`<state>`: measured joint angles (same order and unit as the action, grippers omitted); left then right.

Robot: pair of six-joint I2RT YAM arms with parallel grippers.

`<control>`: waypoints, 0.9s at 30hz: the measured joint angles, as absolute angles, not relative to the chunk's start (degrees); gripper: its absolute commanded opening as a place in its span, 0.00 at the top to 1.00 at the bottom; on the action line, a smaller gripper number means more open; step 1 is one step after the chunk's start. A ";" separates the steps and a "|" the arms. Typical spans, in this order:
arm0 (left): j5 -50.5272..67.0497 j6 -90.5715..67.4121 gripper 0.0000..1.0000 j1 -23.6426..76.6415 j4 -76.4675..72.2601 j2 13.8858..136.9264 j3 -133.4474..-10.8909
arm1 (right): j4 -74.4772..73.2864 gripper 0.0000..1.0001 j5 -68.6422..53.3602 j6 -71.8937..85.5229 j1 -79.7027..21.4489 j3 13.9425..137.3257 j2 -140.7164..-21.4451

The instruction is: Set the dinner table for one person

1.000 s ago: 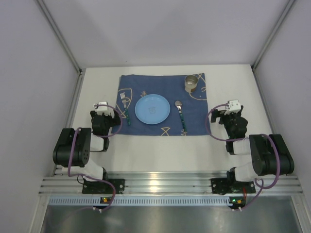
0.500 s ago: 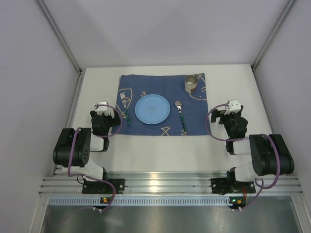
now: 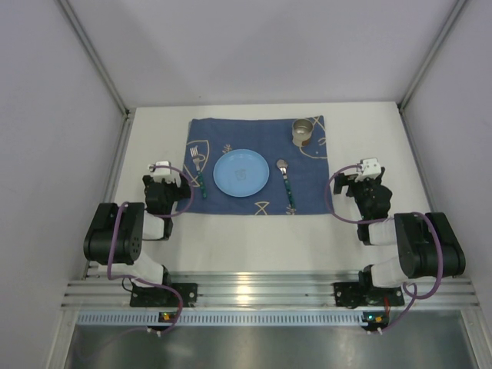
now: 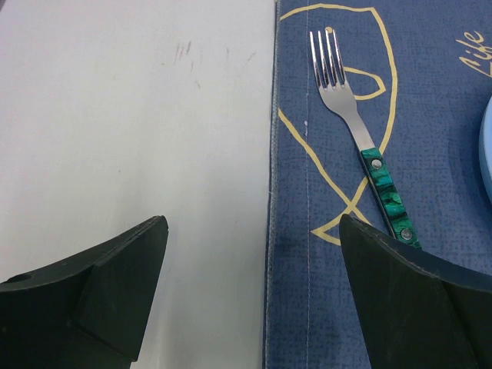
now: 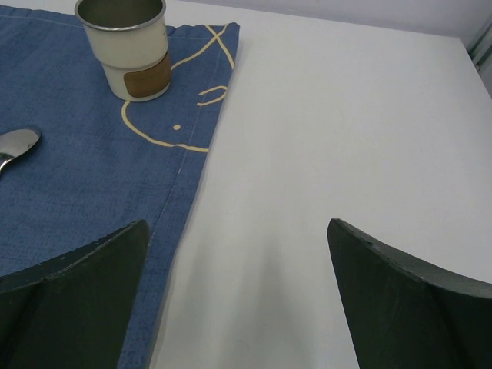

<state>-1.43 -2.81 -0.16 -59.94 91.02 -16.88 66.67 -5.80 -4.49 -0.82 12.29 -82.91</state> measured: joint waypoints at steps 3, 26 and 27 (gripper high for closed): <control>-1.43 -2.81 0.02 -0.19 -59.94 91.02 -16.88 | 66.67 0.00 -5.96 -4.49 -0.82 12.29 -82.91; -1.43 -2.81 0.02 -0.16 -59.94 91.02 -16.88 | 66.65 0.00 -6.24 -4.45 -0.82 12.29 -82.91; -1.43 -2.81 0.02 -0.16 -59.94 91.02 -16.88 | 66.63 0.00 -6.33 -4.43 -0.82 12.29 -82.91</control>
